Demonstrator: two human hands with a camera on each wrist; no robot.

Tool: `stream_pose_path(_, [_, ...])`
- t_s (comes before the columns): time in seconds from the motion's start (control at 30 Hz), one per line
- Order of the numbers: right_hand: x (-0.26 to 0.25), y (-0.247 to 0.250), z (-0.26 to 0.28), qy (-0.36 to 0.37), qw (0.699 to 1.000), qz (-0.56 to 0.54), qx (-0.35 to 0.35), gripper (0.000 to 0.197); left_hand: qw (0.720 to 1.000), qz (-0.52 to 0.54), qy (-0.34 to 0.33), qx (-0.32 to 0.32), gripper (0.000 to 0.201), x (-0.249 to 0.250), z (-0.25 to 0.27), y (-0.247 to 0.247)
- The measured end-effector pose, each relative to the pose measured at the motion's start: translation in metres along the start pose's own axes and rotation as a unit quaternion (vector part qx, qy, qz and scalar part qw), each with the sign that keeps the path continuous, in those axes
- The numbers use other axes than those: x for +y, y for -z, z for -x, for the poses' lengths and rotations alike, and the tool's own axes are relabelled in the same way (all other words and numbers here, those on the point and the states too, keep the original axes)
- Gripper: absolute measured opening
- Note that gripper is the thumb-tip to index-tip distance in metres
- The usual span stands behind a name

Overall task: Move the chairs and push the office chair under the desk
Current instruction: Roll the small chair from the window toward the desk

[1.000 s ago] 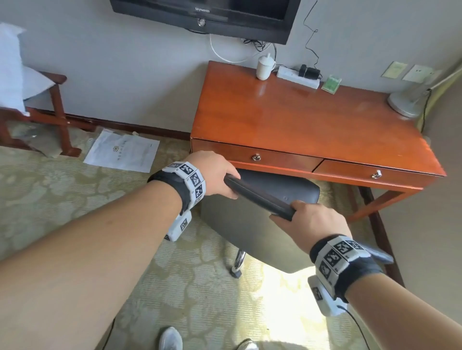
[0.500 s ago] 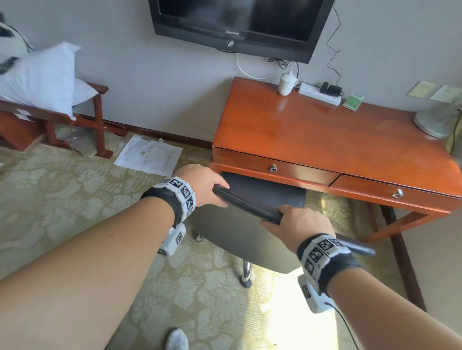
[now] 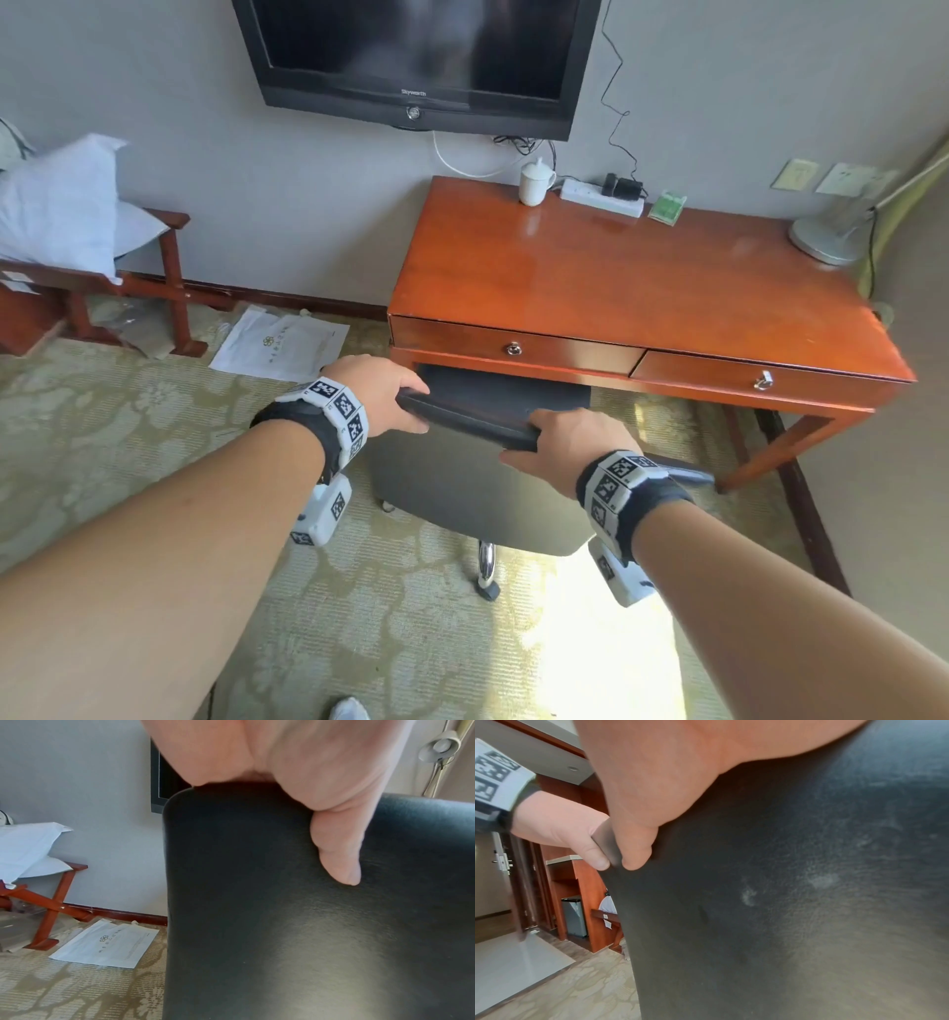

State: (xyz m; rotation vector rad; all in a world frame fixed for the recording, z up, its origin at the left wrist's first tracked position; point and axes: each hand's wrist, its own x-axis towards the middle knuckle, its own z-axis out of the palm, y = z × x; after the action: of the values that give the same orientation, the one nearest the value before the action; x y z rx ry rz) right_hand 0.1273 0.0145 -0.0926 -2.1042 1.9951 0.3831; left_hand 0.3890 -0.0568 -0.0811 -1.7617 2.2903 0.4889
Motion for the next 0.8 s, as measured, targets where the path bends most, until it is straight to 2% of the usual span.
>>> stream_pose_path(0.2, [0.022, -0.003, -0.013, 0.027, 1.0, -0.005, 0.012, 0.054, 1.0, -0.008, 0.015, -0.01, 0.048, 0.02, -0.003, 0.006])
stream_pose_path(0.6, [0.068, 0.006, -0.042, 0.046, 0.999, 0.017, 0.022, 0.06, 0.999, -0.025, 0.014, -0.034, 0.063, 0.055, -0.027, 0.017])
stream_pose_path(0.8, [0.08, 0.009, -0.046, 0.047, 0.999, 0.018, 0.015, 0.056, 0.998, -0.03, 0.007, -0.048, 0.069, 0.062, -0.034, 0.02])
